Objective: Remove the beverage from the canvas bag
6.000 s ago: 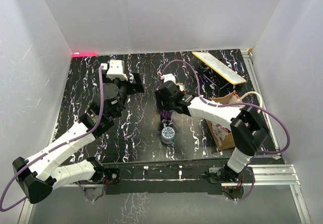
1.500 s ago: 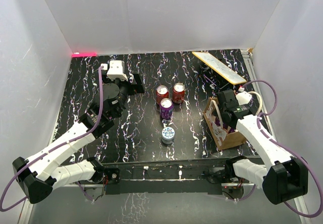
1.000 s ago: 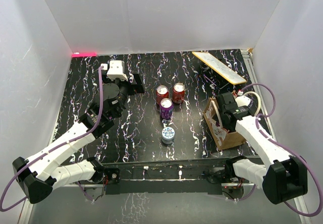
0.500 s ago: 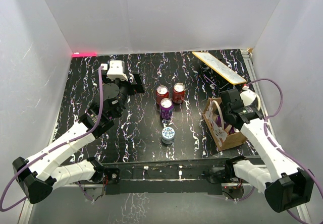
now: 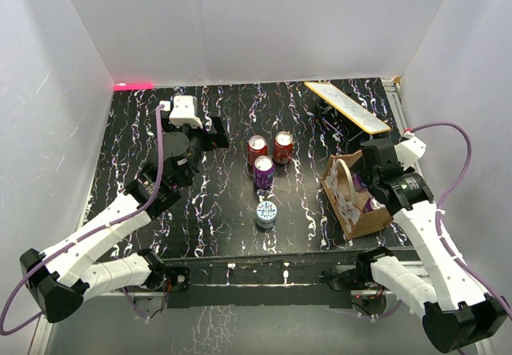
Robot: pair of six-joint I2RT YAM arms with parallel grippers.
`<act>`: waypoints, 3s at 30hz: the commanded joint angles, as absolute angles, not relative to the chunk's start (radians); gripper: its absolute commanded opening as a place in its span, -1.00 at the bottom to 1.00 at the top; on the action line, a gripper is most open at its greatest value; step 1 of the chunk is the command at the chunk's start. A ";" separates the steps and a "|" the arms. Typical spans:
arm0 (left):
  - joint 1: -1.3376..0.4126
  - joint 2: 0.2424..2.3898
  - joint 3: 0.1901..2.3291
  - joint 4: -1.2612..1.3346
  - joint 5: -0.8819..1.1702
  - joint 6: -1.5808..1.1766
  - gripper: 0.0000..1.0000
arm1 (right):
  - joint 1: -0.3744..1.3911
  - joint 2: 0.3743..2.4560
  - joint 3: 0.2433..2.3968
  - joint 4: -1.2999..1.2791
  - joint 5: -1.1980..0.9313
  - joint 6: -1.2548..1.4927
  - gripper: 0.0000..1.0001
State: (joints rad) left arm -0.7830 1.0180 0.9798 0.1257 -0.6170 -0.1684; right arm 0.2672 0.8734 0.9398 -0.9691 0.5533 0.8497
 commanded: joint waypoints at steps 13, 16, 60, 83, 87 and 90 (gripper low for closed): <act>-0.787 1.000 1.005 0.133 -0.615 -0.172 0.94 | 0.267 0.644 1.063 -0.640 0.547 0.799 -0.79; -0.786 1.001 1.005 0.134 -0.615 -0.172 0.94 | 0.268 0.619 1.053 -0.529 0.435 0.723 -0.80; -0.786 0.999 1.004 0.137 -0.623 -0.165 0.94 | 0.602 1.392 1.191 -0.532 0.199 0.482 -0.85; -0.787 0.999 1.003 0.139 -0.627 -0.157 0.94 | 0.596 1.568 1.264 -0.546 0.262 0.505 -0.84; -0.787 1.000 1.002 0.141 -0.627 -0.157 0.94 | 0.588 1.591 1.274 -0.546 0.259 0.498 -0.84; -0.787 0.999 1.003 0.141 -0.627 -0.157 0.94 | 0.584 1.599 1.278 -0.540 0.259 0.494 -0.84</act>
